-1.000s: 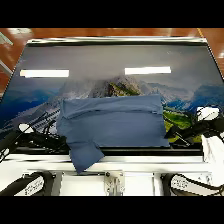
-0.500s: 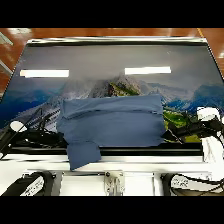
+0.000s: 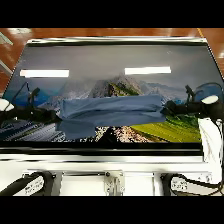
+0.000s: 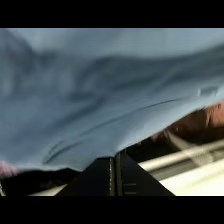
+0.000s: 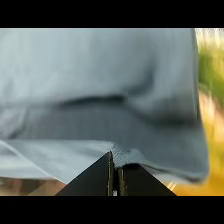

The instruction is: Fold the shirts.

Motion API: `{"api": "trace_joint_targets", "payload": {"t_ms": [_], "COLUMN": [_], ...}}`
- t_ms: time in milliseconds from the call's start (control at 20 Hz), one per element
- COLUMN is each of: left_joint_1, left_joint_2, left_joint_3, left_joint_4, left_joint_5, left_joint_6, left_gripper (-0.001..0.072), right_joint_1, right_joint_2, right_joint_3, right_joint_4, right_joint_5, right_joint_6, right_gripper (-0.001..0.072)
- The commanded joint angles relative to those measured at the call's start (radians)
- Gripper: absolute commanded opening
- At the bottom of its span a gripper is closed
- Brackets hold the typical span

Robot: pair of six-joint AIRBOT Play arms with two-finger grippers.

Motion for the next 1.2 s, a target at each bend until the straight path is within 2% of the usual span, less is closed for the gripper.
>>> {"api": "trace_joint_targets", "payload": {"t_ms": [0,150,300,500,550,600,650,700,850,950,1150], "left_joint_1": [0.012,0.012,0.012,0.013,0.019,0.027,0.04,0.058,0.111,0.121,0.104], "left_joint_2": [-0.197,-0.372,-0.528,-0.644,-0.658,-0.661,-0.66,-0.659,-0.627,-0.583,-0.494], "left_joint_3": [0.187,0.359,0.492,0.521,0.522,0.522,0.525,0.534,0.544,0.544,0.544], "left_joint_4": [-0.009,-0.038,-0.123,-0.183,-0.185,-0.185,-0.185,-0.185,-0.185,-0.185,-0.185], "left_joint_5": [0.013,0.013,0.009,-0.014,-0.035,-0.058,-0.091,-0.132,-0.23,-0.245,-0.246], "left_joint_6": [0.004,0.003,0.003,-0.018,-0.024,-0.023,-0.023,-0.023,-0.023,-0.022,-0.019], "left_gripper": [0.0035,0.0035,0.0036,0.0042,0.0179,0.0409,0.0508,0.052,0.0514,0.0514,0.0514], "right_joint_1": [0.101,0.105,0.112,0.131,0.131,0.13,0.121,0.109,0.059,0.024,0.035], "right_joint_2": [-0.072,-0.151,-0.206,-0.251,-0.251,-0.248,-0.241,-0.227,-0.182,-0.212,-0.329], "right_joint_3": [0.137,0.215,0.225,0.225,0.225,0.23,0.244,0.261,0.268,0.267,0.268], "right_joint_4": [-0.095,-0.112,-0.111,-0.114,-0.114,-0.114,-0.118,-0.122,-0.137,-0.125,-0.004], "right_joint_5": [-0.137,-0.161,-0.181,-0.208,-0.213,-0.208,-0.179,-0.143,-0.101,-0.068,-0.015], "right_joint_6": [0.089,0.151,0.158,0.161,0.156,0.152,0.126,0.098,0.116,0.185,0.158], "right_gripper": [0.006,0.0061,0.0061,0.008,0.021,0.0527,0.0637,0.0637,0.0637,0.0638,0.0639]}}
